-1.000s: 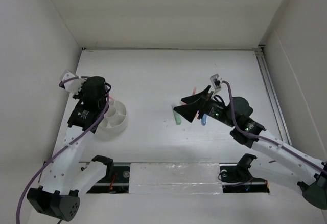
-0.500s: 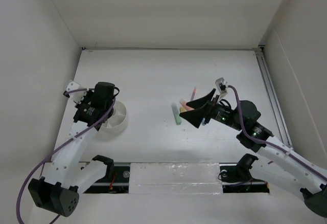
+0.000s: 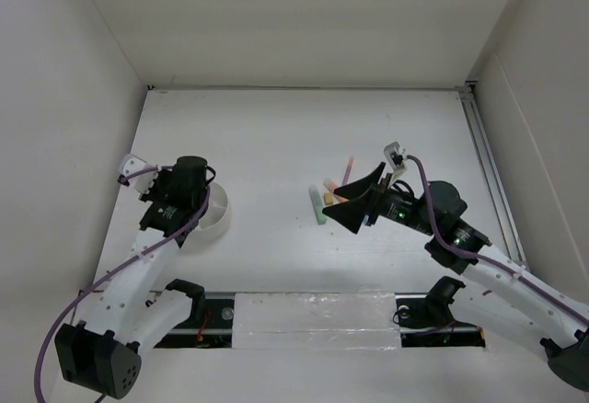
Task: Sort the stationery into containers
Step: Place the pen in the storage box.
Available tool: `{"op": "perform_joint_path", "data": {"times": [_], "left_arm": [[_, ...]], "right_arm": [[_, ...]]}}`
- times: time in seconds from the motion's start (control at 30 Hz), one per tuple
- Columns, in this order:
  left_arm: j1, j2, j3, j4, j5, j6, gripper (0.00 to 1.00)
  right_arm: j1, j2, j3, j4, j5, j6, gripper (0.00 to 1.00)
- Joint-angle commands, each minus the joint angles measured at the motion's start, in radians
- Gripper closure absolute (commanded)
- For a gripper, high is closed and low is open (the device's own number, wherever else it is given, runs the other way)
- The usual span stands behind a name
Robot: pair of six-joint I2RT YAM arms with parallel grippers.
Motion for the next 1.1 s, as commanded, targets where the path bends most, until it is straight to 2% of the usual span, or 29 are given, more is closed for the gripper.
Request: {"op": "perform_joint_path", "data": {"times": [0.0, 0.23, 1.07], "left_arm": [[-0.005, 0.003, -0.007, 0.099, -0.073, 0.021, 1.00], [-0.005, 0.053, -0.027, 0.132, -0.084, 0.043, 1.00], [-0.005, 0.014, -0.171, 0.277, 0.025, 0.144, 1.00]], "right_arm": [[-0.005, 0.006, 0.017, 0.018, -0.027, -0.009, 0.00], [-0.005, 0.035, 0.035, 0.018, -0.027, -0.009, 0.00], [0.023, 0.006, -0.037, 0.048, 0.039, 0.027, 0.00]]}}
